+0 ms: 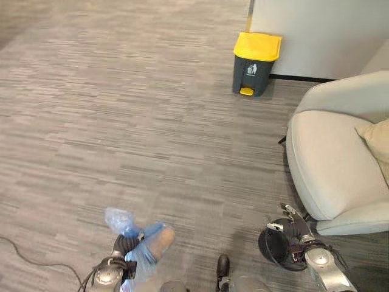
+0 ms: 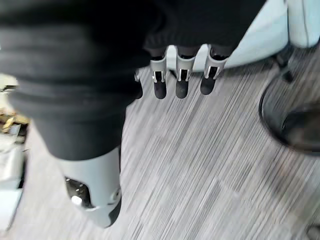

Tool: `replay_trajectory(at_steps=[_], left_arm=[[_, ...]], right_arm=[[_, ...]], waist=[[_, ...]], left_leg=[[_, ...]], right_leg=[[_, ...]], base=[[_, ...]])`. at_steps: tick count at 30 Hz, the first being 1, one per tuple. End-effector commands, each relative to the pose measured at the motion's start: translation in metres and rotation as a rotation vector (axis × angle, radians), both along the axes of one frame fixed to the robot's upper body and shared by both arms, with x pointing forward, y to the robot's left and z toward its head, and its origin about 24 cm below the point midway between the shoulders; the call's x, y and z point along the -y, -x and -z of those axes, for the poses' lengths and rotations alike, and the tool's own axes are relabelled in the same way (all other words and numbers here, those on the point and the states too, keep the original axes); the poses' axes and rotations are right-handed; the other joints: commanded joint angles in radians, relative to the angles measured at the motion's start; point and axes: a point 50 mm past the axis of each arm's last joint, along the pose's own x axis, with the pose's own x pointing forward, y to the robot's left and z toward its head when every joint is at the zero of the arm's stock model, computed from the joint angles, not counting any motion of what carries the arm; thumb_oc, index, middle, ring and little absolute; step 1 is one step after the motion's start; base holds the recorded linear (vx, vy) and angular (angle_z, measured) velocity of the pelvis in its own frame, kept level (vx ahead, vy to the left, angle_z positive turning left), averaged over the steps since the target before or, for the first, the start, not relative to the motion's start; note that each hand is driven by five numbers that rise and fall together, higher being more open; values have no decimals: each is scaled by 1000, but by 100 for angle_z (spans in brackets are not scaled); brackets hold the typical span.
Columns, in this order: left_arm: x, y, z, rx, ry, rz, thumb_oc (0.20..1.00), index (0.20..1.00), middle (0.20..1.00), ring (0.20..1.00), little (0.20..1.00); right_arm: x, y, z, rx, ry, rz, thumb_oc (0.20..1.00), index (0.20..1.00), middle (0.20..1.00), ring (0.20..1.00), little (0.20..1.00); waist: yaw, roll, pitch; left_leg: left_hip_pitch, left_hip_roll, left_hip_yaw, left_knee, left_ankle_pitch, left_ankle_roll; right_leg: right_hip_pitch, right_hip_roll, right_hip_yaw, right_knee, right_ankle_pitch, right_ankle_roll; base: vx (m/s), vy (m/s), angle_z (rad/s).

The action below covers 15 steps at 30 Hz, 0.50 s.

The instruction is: Gather garbage on tea table into small bin, then transfer packed bag to large trash can.

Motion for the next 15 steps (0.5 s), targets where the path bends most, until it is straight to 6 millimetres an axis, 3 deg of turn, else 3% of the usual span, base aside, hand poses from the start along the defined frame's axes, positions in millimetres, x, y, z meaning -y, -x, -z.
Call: replay_trajectory(at_steps=[1, 4, 10, 12, 13, 14, 15], left_arm=[[-10, -17, -21, 101, -47, 31, 200, 200, 200, 200, 200], [-11, -14, -21, 104, -43, 25, 200, 200, 200, 200, 200], [-16, -5, -21, 90, -50, 4, 200, 200, 200, 200, 200], [-19, -7, -22, 94, -59, -4, 200, 200, 200, 200, 200], [-23, -9, -25, 101, -69, -7, 200, 200, 200, 200, 200], [-23, -9, -24, 103, -68, -20, 200, 200, 200, 200, 200], [-23, -7, -22, 96, -60, -30, 200, 200, 200, 200, 200]], right_arm=[[8, -4, -10, 60, 10, 23, 1000, 1000, 1000, 1000, 1000], [5, -3, -4, 39, 0, 34, 1000, 1000, 1000, 1000, 1000], [-4, -6, -2, 31, -7, 2, 1000, 1000, 1000, 1000, 1000], [-8, -11, -4, 40, -13, -16, 1000, 1000, 1000, 1000, 1000], [-13, -16, -7, 52, -20, -40, 1000, 1000, 1000, 1000, 1000], [-21, -19, -8, 62, -28, -58, 1000, 1000, 1000, 1000, 1000], [-22, -20, -9, 61, -23, -72, 1000, 1000, 1000, 1000, 1000]], waist=[[-17, -1, 35], [45, 5, 49], [74, -16, 11], [84, -20, 8], [82, -14, 16], [62, 11, 29], [45, 20, 41]], left_leg=[[42, -7, 22, -263, 56, 18], [-92, -51, -23, -398, 226, -9], [-31, -68, -21, -385, 157, 39], [-16, -77, -11, -381, 132, 65], [5, -81, -7, -387, 115, 87], [100, -83, -1, -433, 83, 105], [168, -89, 0, -460, 56, 102]], right_leg=[[-41, -83, -17, 32, -42, 211], [57, -35, 50, 8, -80, 209], [114, -73, 114, 46, -112, 237], [88, -85, 132, 123, -107, 258], [36, -90, 146, 243, -85, 271], [-105, -106, 91, 309, -36, 270], [-168, -125, 29, 220, 3, 274]], base=[[284, -5, -78], [437, 94, -111], [375, 167, -93], [251, 183, 19], [541, 305, 38], [754, 256, -4], [842, 101, -44]])
